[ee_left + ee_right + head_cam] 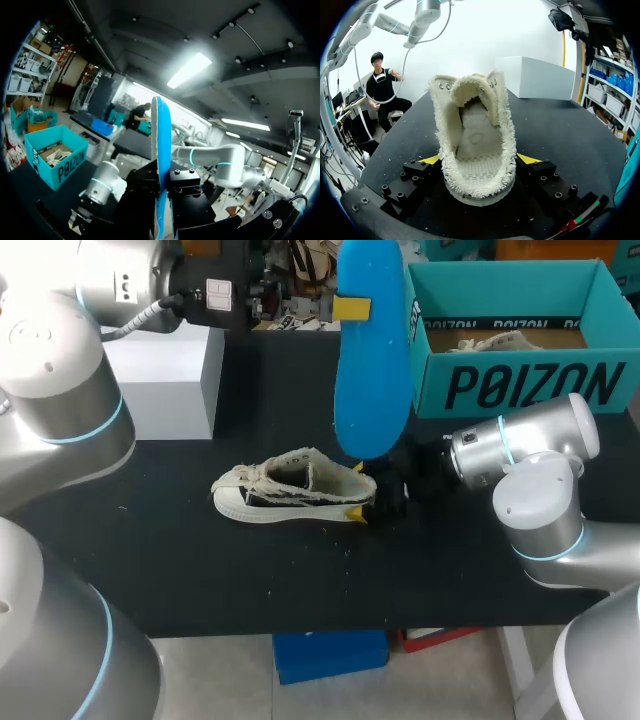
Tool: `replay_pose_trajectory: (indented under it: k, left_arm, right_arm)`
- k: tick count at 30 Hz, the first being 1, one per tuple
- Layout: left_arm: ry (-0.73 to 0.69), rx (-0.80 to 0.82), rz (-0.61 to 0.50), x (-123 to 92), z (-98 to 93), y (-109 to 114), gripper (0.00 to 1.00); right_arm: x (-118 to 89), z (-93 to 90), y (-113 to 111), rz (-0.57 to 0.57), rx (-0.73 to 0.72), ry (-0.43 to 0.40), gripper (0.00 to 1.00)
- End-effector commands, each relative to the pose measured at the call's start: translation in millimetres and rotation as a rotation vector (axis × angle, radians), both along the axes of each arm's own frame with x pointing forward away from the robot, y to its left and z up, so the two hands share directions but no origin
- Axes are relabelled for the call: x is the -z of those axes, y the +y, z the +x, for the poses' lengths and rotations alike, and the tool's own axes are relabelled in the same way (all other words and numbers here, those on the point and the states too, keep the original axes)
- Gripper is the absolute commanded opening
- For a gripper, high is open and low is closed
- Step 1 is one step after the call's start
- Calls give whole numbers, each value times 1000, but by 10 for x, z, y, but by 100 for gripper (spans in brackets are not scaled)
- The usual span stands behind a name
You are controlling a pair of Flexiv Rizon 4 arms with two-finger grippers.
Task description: Take the shoe out of the shoebox, open the shoe tongue, remove and reinsert the insole, then place the shoe into the shoebox
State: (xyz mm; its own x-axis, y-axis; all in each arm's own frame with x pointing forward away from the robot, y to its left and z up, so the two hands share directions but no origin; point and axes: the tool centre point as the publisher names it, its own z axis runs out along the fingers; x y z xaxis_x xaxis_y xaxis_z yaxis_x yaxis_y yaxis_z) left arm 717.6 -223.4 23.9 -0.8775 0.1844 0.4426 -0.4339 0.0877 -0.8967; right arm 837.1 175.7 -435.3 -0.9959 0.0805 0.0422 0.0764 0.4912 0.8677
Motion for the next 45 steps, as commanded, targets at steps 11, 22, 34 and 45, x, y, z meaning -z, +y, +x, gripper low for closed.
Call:
replay_pose_trajectory:
  k: [11,22,34,45]
  left_arm:
    - [0,-7,-6,7,-21,9,0]
    - [0,-7,-6,7,-21,9,0]
    - [0,-7,-6,7,-21,9,0]
    - [0,-7,-6,7,-21,9,0]
  right_arm:
    - [-85,-54,-145,-68,-18,19,100]
    - [-211,-71,-251,-369,-62,92,100]
    - [-272,-78,-195,-679,-74,155,100]
    - [-338,-99,-189,-830,-25,125,100]
